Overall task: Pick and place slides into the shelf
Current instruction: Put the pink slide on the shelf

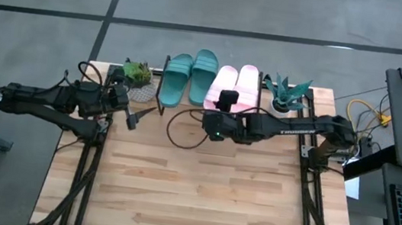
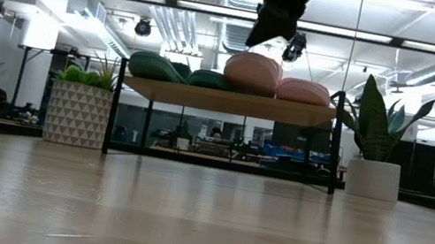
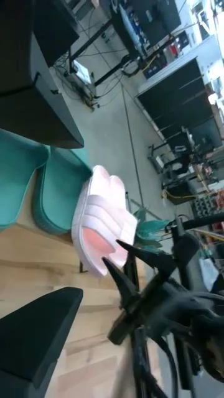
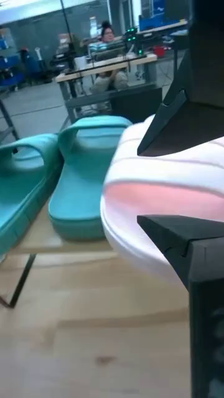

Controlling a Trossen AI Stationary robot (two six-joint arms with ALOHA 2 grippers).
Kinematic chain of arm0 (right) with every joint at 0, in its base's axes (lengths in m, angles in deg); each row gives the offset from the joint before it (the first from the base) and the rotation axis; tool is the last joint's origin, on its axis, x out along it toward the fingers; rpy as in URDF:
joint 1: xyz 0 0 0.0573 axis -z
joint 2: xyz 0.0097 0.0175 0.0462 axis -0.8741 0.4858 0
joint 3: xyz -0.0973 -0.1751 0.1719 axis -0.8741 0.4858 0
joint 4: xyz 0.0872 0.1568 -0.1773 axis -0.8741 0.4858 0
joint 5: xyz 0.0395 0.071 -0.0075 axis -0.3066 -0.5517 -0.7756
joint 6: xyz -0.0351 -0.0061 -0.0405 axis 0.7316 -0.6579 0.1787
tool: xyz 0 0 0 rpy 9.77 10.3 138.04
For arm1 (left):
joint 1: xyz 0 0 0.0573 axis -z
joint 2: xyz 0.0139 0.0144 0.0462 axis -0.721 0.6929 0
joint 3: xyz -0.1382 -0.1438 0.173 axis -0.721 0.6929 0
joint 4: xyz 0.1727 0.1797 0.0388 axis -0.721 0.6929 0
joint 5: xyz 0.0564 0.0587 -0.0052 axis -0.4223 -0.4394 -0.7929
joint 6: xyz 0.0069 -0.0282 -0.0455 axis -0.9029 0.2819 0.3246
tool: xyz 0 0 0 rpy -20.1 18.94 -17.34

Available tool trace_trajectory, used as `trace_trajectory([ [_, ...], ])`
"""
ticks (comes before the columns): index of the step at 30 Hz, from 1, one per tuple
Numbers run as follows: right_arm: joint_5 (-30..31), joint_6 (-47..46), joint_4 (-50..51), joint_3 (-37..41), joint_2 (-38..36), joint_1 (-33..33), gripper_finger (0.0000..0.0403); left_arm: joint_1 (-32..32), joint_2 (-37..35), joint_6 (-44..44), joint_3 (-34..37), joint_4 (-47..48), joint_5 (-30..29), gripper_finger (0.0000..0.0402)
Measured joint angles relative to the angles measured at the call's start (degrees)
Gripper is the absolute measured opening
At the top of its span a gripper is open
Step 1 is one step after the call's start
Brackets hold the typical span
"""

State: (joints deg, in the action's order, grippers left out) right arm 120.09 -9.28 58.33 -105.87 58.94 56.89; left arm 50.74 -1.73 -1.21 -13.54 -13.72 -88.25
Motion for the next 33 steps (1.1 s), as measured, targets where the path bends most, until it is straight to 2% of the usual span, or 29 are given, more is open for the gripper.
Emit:
trace_trajectory([
  [8,-0.45,1.69,0.8,0.17,-0.01,3.01,0.0139,0.0,-0.62,-1.46,0.38,0.07,-0.17,0.0366],
  [16,-2.71,2.1,1.18,0.22,1.3,6.1,0.0144,0.0,1.12,-1.72,0.38,0.12,-0.17,0.0366],
  [27,-3.02,2.8,1.92,0.26,1.76,6.26,0.0139,0.0,2.39,-1.72,0.35,0.1,-0.22,0.0366],
  [33,0.86,3.87,2.5,0.26,2.34,6.28,0.0117,0.0,2.51,-1.7,0.33,0.12,-0.24,0.0366],
])
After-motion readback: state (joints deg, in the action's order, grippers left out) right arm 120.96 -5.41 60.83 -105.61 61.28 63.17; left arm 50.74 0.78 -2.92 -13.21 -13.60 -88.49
